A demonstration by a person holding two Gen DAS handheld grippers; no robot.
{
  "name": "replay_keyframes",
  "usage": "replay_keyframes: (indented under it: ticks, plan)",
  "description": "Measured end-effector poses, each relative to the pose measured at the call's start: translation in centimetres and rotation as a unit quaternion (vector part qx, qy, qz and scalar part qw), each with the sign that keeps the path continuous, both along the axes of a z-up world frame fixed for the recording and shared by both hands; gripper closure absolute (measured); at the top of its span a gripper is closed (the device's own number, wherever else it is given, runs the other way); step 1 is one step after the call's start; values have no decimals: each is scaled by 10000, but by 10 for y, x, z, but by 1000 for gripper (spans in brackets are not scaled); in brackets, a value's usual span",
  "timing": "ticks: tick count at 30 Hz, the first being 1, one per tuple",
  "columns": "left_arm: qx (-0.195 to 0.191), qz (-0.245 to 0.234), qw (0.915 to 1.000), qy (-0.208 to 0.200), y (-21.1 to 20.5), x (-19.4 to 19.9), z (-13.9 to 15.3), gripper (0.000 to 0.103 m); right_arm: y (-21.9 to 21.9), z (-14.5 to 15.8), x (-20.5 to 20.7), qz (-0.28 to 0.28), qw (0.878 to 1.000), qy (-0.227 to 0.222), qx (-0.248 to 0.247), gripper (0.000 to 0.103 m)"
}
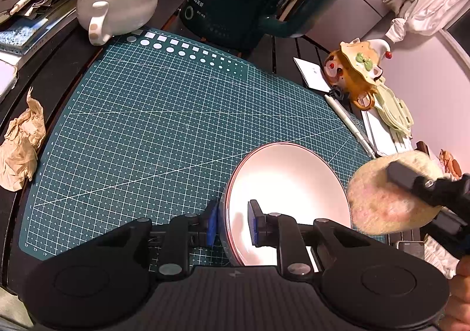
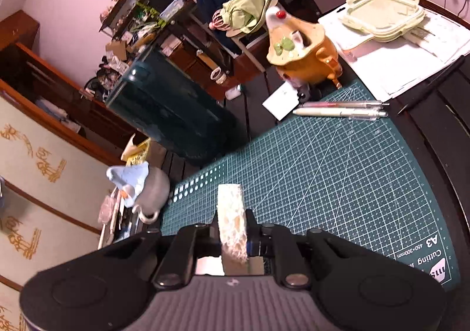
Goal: Clean bowl
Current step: 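Hold the bowl with the left tool while the right tool keeps scrubbing the outer wall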
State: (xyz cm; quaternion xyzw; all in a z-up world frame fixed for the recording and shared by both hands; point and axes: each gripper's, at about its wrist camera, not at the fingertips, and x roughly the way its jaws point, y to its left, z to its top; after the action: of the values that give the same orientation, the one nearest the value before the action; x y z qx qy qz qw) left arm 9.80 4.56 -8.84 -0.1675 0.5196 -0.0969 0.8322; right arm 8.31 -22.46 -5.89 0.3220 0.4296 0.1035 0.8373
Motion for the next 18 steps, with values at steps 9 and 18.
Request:
replay_keyframes:
  ticks: [9, 18]
  plan:
    - [-4, 1, 10000, 6, 0, 1, 0, 84, -9, 7, -1, -113, 9995, -188, 214, 91]
    - [-9, 2, 10000, 9, 0, 1, 0, 84, -9, 8, -3, -117, 9994, -212, 231, 91]
